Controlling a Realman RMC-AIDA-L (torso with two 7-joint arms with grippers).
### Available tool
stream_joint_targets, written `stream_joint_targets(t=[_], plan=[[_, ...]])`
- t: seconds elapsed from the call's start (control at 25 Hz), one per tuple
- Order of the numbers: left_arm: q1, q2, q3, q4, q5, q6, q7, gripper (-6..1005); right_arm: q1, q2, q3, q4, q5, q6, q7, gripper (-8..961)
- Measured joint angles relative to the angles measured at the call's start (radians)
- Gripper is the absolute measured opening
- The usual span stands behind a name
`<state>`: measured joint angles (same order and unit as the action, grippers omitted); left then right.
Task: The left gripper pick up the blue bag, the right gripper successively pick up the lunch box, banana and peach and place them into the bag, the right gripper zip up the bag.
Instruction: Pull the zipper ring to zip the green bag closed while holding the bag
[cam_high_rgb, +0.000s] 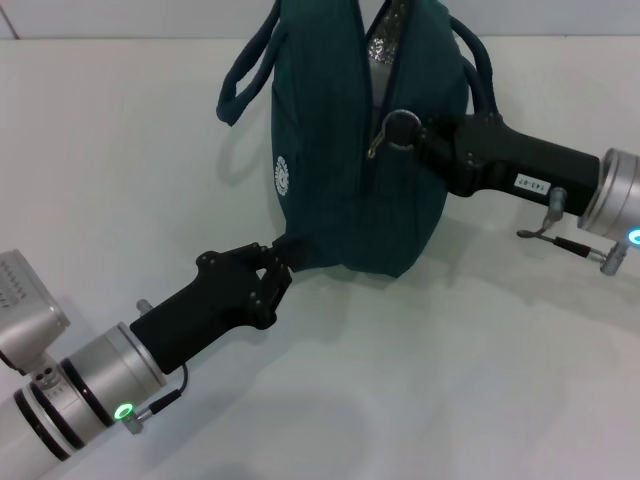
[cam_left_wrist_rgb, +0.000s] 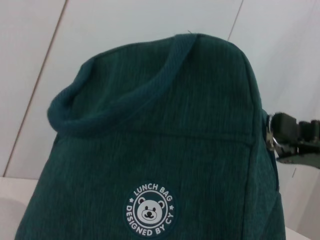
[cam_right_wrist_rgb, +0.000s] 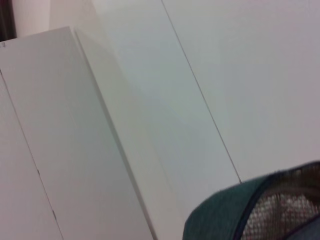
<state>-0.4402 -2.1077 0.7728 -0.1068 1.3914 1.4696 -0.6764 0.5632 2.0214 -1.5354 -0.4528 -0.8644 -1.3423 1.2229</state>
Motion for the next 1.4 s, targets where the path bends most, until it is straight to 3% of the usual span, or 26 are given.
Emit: stream_joint_targets(t=[0.8, 1.2, 1.4], plan=[[0.004, 0.000, 0.008, -0.014, 0.018, -0.007, 0.003, 66, 0.033, 0.002, 0.013, -0.013, 0.039, -0.047, -0.040, 8], [0.002, 0.001, 0.005, -0.006, 0.007, 0.065, -0.004, 67, 0.049, -0.002, -0.058, -0.001, 0.026, -0.045, -0.040, 8], [0.003, 0.006, 0.003, -0.002, -0.012, 0.103, -0.007, 205, 0.045, -0.003, -0.061, -0.001, 0.006, -0.044, -0.040, 8]])
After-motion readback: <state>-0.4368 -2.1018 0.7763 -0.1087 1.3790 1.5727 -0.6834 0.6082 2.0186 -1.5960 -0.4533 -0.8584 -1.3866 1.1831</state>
